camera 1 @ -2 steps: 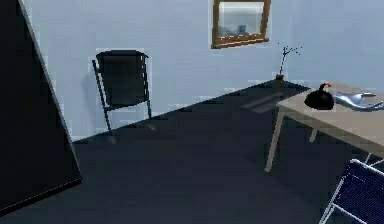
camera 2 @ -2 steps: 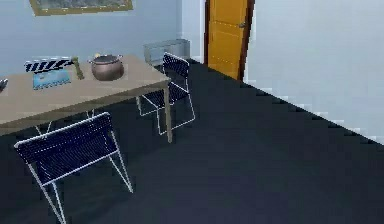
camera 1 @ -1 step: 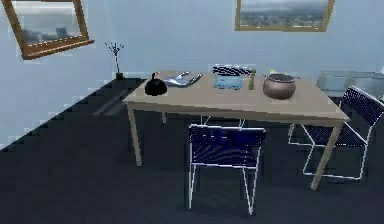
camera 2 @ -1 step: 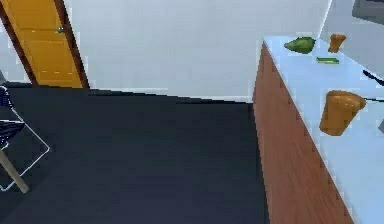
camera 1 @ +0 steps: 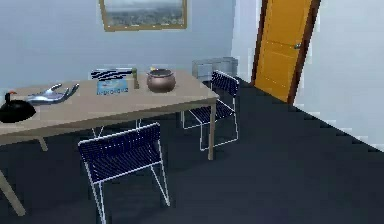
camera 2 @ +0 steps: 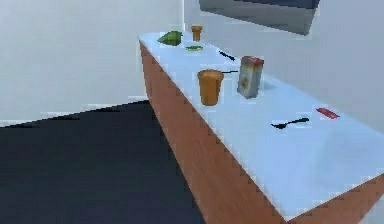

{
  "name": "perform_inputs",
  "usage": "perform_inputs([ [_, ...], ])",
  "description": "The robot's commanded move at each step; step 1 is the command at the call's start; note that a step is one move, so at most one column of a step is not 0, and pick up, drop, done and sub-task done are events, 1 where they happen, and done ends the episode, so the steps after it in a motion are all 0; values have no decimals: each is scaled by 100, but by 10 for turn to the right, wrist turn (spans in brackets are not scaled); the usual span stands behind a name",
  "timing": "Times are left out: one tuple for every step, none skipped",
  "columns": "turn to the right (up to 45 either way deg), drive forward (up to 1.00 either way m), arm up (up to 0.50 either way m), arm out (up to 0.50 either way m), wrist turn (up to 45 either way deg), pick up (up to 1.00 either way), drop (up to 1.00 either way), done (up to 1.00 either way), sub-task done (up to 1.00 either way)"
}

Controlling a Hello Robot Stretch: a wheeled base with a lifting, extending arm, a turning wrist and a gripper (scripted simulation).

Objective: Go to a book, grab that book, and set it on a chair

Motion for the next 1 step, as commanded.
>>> perform_inputs([
  [0,60,0,0,0,0,0,0,0],
])
